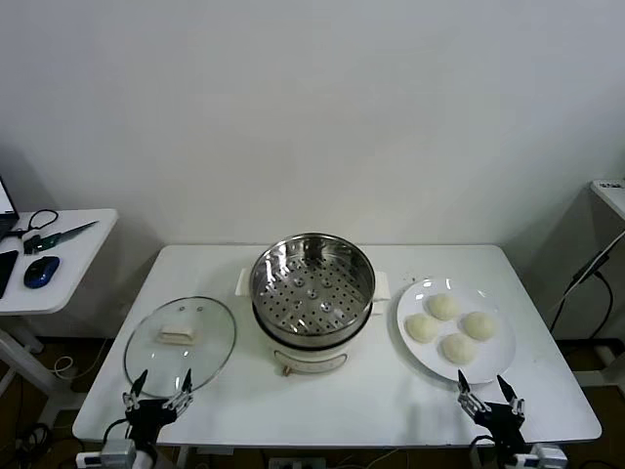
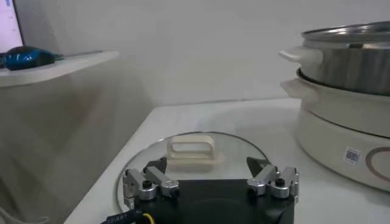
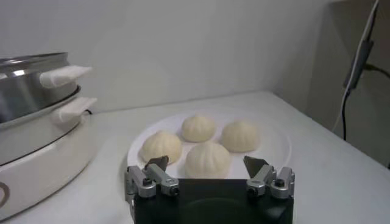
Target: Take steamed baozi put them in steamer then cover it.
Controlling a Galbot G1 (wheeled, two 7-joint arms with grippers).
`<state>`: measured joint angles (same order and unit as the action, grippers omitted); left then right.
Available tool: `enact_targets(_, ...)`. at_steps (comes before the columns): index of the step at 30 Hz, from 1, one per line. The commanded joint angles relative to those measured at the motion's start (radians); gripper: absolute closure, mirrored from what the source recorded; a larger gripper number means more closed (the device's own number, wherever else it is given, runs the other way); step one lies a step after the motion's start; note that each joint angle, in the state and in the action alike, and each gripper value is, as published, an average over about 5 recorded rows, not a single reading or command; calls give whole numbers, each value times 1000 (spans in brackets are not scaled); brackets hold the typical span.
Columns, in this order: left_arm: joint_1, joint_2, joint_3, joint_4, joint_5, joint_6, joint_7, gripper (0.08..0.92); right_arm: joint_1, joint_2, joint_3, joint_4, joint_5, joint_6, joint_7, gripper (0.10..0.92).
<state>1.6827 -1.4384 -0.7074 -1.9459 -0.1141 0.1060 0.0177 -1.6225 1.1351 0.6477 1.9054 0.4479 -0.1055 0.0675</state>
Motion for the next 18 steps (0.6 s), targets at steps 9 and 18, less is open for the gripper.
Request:
enact_targets(9, -18, 12, 9, -3, -1, -11, 0, 177, 789, -624, -384, -266, -58, -294, -377, 203)
enact_targets(18, -21, 11, 11, -6, -1, -23, -3, 177, 1502, -871, -1156, -602, -373, 14, -1032, 203)
